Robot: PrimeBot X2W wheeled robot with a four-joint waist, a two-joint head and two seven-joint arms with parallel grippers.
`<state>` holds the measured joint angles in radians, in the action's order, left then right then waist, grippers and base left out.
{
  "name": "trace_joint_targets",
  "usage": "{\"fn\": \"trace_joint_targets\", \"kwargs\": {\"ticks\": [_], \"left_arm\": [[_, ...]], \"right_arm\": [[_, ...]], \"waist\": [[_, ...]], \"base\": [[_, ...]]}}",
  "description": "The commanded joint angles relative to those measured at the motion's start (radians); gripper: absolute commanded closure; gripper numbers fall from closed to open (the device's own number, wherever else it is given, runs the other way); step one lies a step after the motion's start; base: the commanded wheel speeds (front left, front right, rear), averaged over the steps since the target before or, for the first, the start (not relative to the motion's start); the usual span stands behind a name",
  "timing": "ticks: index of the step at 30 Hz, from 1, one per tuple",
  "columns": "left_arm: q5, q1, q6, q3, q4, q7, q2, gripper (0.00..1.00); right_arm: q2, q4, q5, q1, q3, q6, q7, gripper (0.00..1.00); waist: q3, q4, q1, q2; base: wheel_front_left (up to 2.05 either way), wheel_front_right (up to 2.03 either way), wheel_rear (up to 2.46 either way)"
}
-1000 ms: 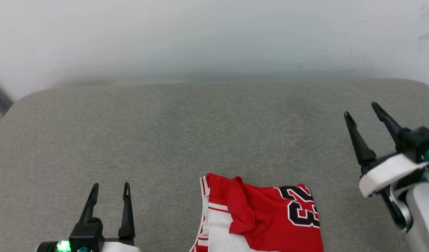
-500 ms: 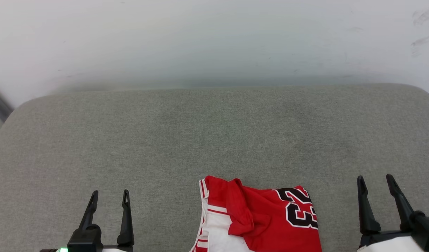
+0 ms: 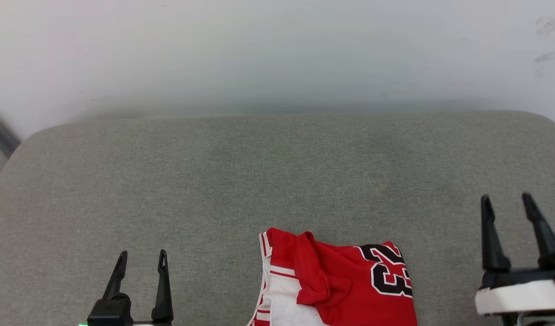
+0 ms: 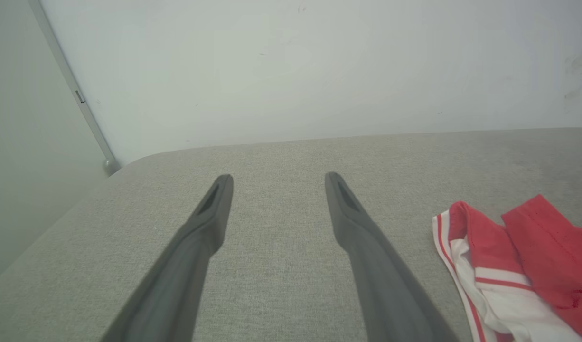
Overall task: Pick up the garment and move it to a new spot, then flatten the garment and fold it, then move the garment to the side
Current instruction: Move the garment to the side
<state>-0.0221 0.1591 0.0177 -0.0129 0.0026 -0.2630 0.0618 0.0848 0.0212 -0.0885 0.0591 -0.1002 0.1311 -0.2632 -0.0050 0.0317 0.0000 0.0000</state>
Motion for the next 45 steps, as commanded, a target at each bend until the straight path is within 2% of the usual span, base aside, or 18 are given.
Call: {"fn": "trace_joint_targets", "kwargs": {"ticks": [1,4,6,9,13,16,19,23,29,38,42,43,44,45], "left_arm": [[-0.001,0.004,-0.001,-0.003,0.001,-0.002,0.000,0.00],[-0.003,0.005,-0.001,-0.001,0.002,-0.002,-0.002,0.00],[-0.003,0.007,-0.002,0.003,0.003,-0.002,-0.003,0.00],[-0.004,0.010,-0.005,0.003,0.004,-0.002,-0.004,0.00],[-0.003,0.009,-0.007,0.004,0.007,-0.002,-0.005,0.00],[-0.001,0.003,-0.011,0.007,0.006,-0.002,-0.006,0.00],[0.001,-0.008,-0.015,0.013,0.001,-0.002,-0.007,0.00],[0.002,-0.030,-0.017,0.020,-0.001,-0.002,-0.008,0.00],[-0.002,-0.075,-0.025,0.026,0.004,-0.002,-0.008,0.00],[0.002,-0.125,-0.033,0.030,0.010,-0.002,-0.009,0.00],[0.000,-0.137,-0.033,0.033,0.016,-0.002,-0.010,0.00],[-0.002,-0.141,-0.032,0.033,0.018,-0.002,-0.010,0.00],[-0.003,-0.144,-0.030,0.033,0.018,-0.002,-0.010,0.00],[-0.003,-0.145,-0.029,0.032,0.019,-0.002,-0.010,0.00]], "right_arm": [[0.022,0.012,-0.003,-0.030,-0.001,-0.001,-0.002,0.00],[0.088,0.001,-0.019,-0.109,0.040,-0.001,0.016,0.00],[0.161,-0.007,-0.054,-0.169,0.110,-0.001,0.088,0.00],[0.285,-0.025,-0.173,-0.222,0.260,-0.001,0.331,0.00],[0.418,-0.017,-0.469,-0.275,0.390,-0.001,0.696,0.00],[0.492,-0.040,-0.656,-0.287,0.420,-0.001,0.890,0.00],[0.526,-0.080,-0.796,-0.277,0.427,-0.001,1.016,0.00],[0.523,-0.147,-0.917,-0.274,0.434,-0.001,1.111,0.00],[0.453,-0.256,-0.973,-0.315,0.451,0.000,1.117,0.00],[0.362,-0.366,-0.961,-0.358,0.580,-0.001,1.069,0.00],[0.377,-0.419,-0.889,-0.354,0.688,-0.002,1.030,0.00],[0.377,-0.433,-0.876,-0.358,0.700,-0.003,1.006,0.52],[0.377,-0.448,-0.866,-0.366,0.709,-0.006,0.984,0.96],[0.378,-0.458,-0.860,-0.374,0.723,-0.007,0.969,1.00]], "waist": [[0.000,0.001,0.0000,0.0000],[0.000,0.002,0.0000,0.0000],[-0.001,0.003,0.0000,0.0000],[-0.004,0.005,0.0000,0.0000],[-0.001,0.009,0.0000,0.0000],[0.006,0.014,0.0000,0.0000],[0.022,0.023,0.0000,0.0000],[0.053,0.036,0.0000,0.0000],[0.108,0.058,0.0000,0.0000],[0.177,0.083,0.0000,0.0000],[0.191,0.092,0.0000,0.0000],[0.191,0.094,0.0000,0.0000],[0.191,0.095,0.0000,0.0000],[0.190,0.095,0.0000,0.0000]], "base": [[0.00,0.00,0.00],[0.00,0.00,0.00],[0.00,0.00,0.00],[0.00,0.00,0.00],[0.00,0.00,0.00],[0.00,0.00,0.00],[0.00,0.00,0.00],[0.00,0.00,0.00],[0.00,0.00,0.00],[0.00,0.00,0.00],[0.00,0.00,0.00],[0.00,0.00,0.00],[0.00,0.00,0.00],[0.00,0.00,0.00]]}}
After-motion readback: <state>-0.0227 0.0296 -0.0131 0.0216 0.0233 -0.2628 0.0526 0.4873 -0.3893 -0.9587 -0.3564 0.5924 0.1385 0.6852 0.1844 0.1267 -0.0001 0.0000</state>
